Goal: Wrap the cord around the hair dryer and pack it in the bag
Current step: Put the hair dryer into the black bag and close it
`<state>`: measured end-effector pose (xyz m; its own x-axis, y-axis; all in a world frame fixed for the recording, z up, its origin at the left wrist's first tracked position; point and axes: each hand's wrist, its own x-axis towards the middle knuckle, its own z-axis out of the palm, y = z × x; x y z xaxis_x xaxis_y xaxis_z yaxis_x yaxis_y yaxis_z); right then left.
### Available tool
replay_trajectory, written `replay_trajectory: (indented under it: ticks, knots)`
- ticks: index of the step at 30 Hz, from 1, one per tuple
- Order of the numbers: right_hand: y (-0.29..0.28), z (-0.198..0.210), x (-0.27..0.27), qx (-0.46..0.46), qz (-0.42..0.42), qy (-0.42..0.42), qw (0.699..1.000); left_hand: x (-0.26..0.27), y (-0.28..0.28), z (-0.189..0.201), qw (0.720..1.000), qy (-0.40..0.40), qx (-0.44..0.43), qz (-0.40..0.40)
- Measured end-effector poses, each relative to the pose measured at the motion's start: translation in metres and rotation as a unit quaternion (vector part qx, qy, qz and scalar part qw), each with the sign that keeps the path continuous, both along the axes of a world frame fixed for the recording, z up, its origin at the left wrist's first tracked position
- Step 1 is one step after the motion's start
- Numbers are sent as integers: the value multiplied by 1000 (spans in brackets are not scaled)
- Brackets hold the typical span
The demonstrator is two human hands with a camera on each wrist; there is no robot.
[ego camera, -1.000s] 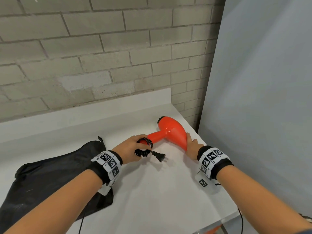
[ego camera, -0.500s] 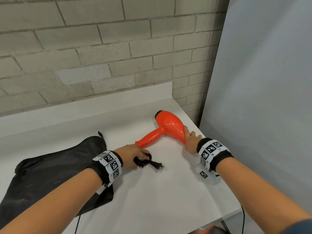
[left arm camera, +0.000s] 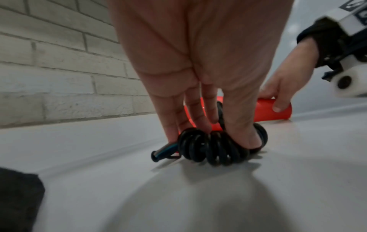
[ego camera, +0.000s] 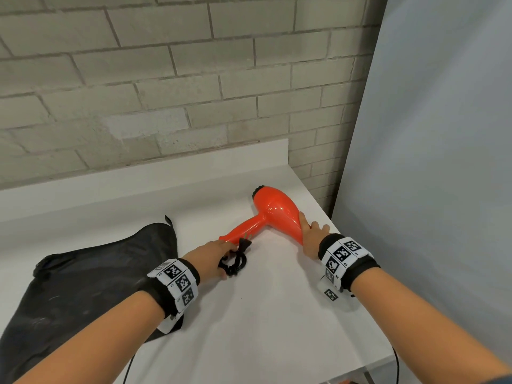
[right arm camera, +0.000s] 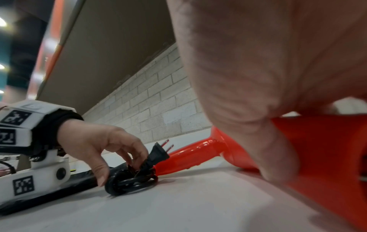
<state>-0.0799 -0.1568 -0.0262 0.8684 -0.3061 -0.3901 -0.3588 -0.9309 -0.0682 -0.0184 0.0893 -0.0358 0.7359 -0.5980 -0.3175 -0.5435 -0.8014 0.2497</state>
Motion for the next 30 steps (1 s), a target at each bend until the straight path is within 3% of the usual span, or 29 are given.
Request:
replay_trajectory:
  ticks: [10, 16, 22, 26, 30]
  knots:
    - [19, 4, 2, -31, -25, -74, 996, -5, 26, 0, 998, 17, -56, -7]
    - [38, 7, 1, -39, -84, -77, 993, -8, 40, 5, 994, 37, -88, -57]
    - [68, 15, 12, -44, -147, -49, 987, 3, 72, 19, 988, 67, -137, -32]
    - [111, 25, 26, -27, -36, -63, 997, 30, 113, 37, 997, 34, -70, 17]
    - [174, 29, 52, 110, 111, -102, 982, 65, 153, 40, 994, 2, -23, 103]
